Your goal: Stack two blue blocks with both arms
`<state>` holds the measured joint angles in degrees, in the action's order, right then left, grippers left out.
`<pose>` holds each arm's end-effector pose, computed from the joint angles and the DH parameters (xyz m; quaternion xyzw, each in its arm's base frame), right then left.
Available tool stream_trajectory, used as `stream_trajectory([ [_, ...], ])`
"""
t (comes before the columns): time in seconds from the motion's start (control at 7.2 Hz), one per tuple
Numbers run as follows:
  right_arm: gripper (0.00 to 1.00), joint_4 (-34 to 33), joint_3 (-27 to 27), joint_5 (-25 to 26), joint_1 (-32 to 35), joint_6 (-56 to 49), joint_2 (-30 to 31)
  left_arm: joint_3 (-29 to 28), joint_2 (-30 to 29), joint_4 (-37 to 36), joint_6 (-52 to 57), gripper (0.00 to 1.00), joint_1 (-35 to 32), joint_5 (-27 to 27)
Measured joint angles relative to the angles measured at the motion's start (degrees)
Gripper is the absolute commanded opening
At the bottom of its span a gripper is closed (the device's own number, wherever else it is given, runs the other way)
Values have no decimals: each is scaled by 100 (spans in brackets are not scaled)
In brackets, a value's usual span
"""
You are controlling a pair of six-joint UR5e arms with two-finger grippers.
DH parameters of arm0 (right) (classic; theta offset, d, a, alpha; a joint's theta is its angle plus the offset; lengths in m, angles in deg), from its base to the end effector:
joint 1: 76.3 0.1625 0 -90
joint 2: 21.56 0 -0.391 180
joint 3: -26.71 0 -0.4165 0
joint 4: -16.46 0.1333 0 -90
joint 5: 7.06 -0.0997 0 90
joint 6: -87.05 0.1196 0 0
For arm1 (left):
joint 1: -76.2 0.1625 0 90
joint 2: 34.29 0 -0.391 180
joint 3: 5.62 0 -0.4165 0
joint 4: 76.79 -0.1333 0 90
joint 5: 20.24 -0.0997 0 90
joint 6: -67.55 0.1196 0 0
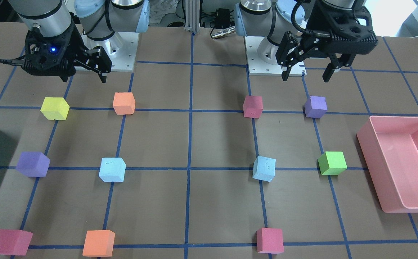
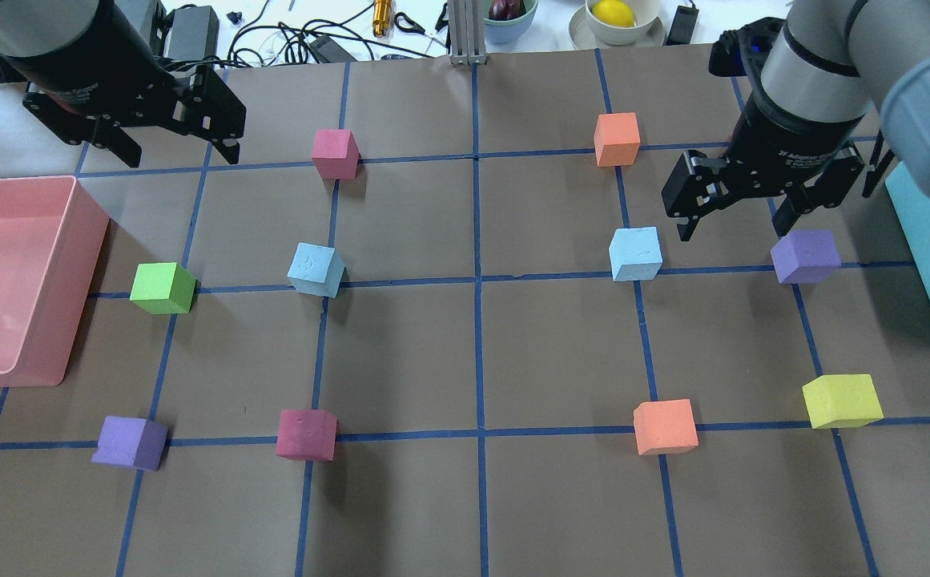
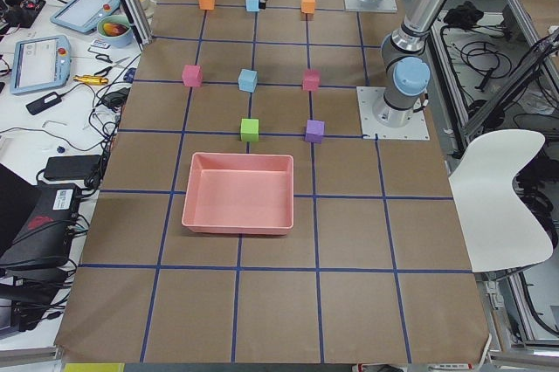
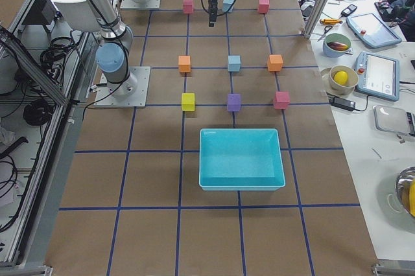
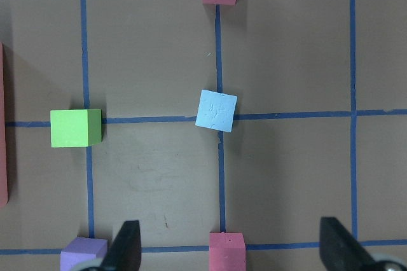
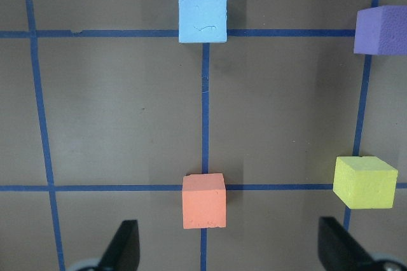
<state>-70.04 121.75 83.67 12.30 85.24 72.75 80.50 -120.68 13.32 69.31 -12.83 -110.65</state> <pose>0.1201 -0.4808 0.4205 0.0038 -0.9993 -0.0371 0.0053 -0.1239 -0.5047 0.5012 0.0066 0.9979 -0.0643 0.0051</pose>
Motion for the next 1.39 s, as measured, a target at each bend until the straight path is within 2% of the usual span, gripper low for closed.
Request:
stream_trajectory([
  [0.56, 100, -15, 5, 6, 0, 6, -6, 142, 8, 50, 4, 100, 18, -55],
  [0.97, 100, -147, 104, -4, -4, 13, -285, 796, -286, -375, -9, 100, 40, -464],
  [1.11, 100, -473, 129, -6, -11, 5, -590, 1118, -485, -815, -4, 100, 41, -447],
  [1.39, 100, -1721, 141, -20, -13, -24, -1410, 1662, -932, -1833, 58, 100, 26, -396],
])
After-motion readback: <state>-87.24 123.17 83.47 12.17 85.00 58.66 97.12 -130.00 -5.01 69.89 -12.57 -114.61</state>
